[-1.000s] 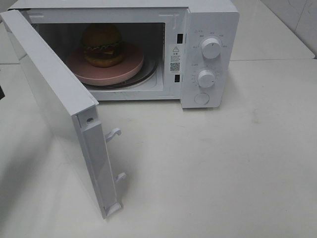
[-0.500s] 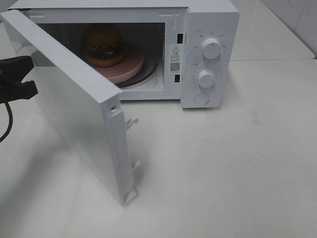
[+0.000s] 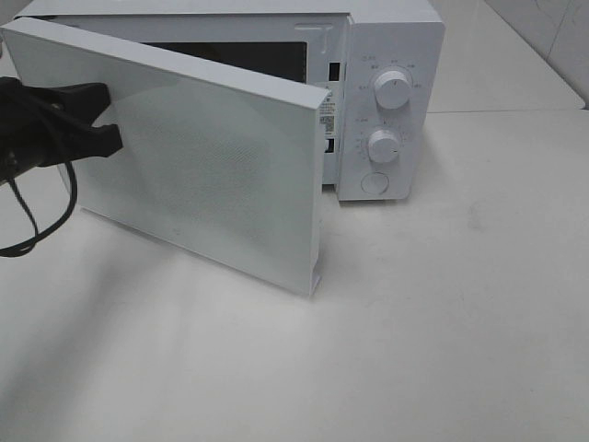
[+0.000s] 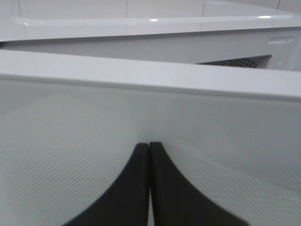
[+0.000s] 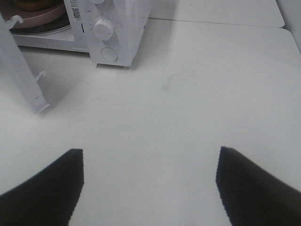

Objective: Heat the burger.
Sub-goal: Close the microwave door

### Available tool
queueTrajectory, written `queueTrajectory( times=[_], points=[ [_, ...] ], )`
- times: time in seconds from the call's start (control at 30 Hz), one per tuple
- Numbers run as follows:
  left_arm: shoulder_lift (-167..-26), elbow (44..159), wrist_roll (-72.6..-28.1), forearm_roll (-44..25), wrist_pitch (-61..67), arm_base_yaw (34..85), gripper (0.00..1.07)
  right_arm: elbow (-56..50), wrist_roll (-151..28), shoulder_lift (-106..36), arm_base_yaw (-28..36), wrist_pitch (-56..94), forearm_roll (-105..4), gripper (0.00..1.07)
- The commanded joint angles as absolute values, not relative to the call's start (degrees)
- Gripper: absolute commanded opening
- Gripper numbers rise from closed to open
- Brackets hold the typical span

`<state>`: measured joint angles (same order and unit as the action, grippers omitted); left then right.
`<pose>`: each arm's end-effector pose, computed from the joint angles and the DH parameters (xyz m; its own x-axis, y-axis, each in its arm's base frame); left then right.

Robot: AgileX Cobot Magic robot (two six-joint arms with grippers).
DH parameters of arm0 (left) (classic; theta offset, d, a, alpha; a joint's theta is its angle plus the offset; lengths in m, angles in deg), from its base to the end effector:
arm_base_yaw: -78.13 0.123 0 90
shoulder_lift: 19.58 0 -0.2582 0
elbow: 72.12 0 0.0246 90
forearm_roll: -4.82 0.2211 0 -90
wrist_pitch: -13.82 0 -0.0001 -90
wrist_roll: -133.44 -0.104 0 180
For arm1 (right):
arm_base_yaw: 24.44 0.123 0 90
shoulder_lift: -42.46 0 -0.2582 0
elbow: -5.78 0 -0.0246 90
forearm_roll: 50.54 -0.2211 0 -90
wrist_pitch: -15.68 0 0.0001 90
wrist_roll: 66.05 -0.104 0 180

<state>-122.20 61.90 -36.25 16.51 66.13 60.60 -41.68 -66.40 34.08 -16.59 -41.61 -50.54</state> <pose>0.2758 -0.1046 0.1867 -0.1382 -0.0123 -0.9903 0.4423 0.8939 -0.0729 0.0092 0.0013 0.2642 -0.3900 -0.0476 -0.9196 -0.1342 0.9909 0.0056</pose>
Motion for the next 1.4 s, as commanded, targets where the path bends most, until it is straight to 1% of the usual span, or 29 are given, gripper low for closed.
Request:
queueTrajectory(
  times=[0.03, 0.07, 0.13, 0.17, 0.23, 0.27, 0.37, 0.43, 0.47, 0.5, 0.53, 0.57, 0.6, 0.63, 0.67, 0.7, 0.73, 0.8, 0.83, 0.87, 0.97, 1.3, 1.4],
  points=[
    [-124.5, 64.6, -36.4, 15.3, 65.9, 58.1, 0.0, -41.9, -66.7, 35.7, -16.8, -41.3, -50.5, 0.75],
    [-126.0, 66.3, -36.4, 14.2, 65.9, 56.4, 0.0, -41.9, -66.7, 35.7, -16.8, -41.3, -50.5, 0.75],
    [-126.8, 67.1, -36.7, 13.5, 65.9, 55.6, 0.0, -41.9, -66.7, 35.7, -16.8, -41.3, -50.5, 0.75],
    [-128.0, 68.8, -37.9, 11.4, 65.8, 53.9, 0.0, -41.9, -66.7, 35.7, -16.8, -41.3, -50.5, 0.75],
    [-128.4, 69.6, -38.5, 10.3, 65.8, 53.1, 0.0, -41.9, -66.7, 35.7, -16.8, -41.3, -50.5, 0.75],
    [-129.6, 71.5, -40.3, 6.7, 65.7, 51.1, 0.0, -41.9, -66.7, 35.7, -16.8, -41.3, -50.5, 0.75],
    [-130.0, 72.4, -41.4, 5.2, 65.7, 50.1, 0.0, -41.9, -66.7, 35.7, -16.8, -41.3, -50.5, 0.75],
    [-132.2, 76.3, -45.8, -2.7, 64.8, 46.3, 0.0, -41.9, -66.7, 35.7, -16.8, -41.3, -50.5, 0.75],
    [-132.2, 76.3, -45.8, -2.7, 64.8, 46.3, 0.0, -41.9, -66.7, 35.7, -16.8, -41.3, -50.5, 0.75],
    [-132.6, 77.2, -47.1, -4.4, 64.2, 45.5, 0.0, -41.9, -66.7, 35.7, -16.8, -41.3, -50.5, 0.75],
    [-133.4, 79.0, -49.7, -8.6, 64.1, 43.8, 0.0, -41.9, -66.7, 35.7, -16.8, -41.3, -50.5, 0.75],
    [-133.4, 79.0, -49.7, -8.6, 64.1, 43.8, 0.0, -41.9, -66.7, 35.7, -16.8, -41.3, -50.5, 0.75],
    [-134.3, 81.0, -52.4, -13.3, 64.1, 41.9, 0.0, -41.9, -66.7, 35.7, -16.8, -41.3, -50.5, 0.75],
    [-134.8, 82.0, -53.7, -15.7, 64.1, 40.9, 0.0, -41.9, -66.7, 35.7, -16.8, -41.3, -50.5, 0.75],
    [-134.8, 82.0, -53.7, -15.7, 64.1, 40.9, 0.0, -41.9, -66.7, 35.7, -16.8, -41.3, -50.5, 0.75],
    [-135.7, 83.9, -56.0, -19.8, 64.0, 39.3, 0.0, -41.9, -66.7, 35.7, -16.8, -41.3, -50.5, 0.75],
    [-135.7, 83.9, -56.0, -19.8, 64.0, 39.3, 0.0, -41.9, -66.7, 35.7, -16.8, -41.3, -50.5, 0.75],
    [-137.2, 86.9, -58.6, -24.2, 63.8, 37.0, 0.0, -41.9, -66.7, 35.7, -16.8, -41.3, -50.5, 0.75],
    [-137.2, 86.9, -58.6, -24.2, 63.8, 37.0, 0.0, -41.9, -66.7, 35.7, -16.8, -41.3, -50.5, 0.75],
    [-138.3, 88.9, -59.7, -25.9, 63.3, 36.0, 0.0, -41.9, -66.7, 35.7, -16.8, -41.3, -50.5, 0.75],
    [-139.6, 91.2, -60.1, -26.5, 61.7, 35.3, 0.0, -41.9, -66.7, 35.7, -16.8, -41.3, -50.5, 0.75],
    [-143.9, 98.9, -60.1, -26.9, 58.0, 35.3, 0.0, -41.9, -66.7, 35.7, -16.8, -41.3, -50.5, 0.75],
    [-145.6, 102.1, -61.1, -27.9, 57.0, 35.4, 0.0, -41.9, -66.7, 35.7, -16.8, -41.3, -50.5, 0.75]
  ],
)
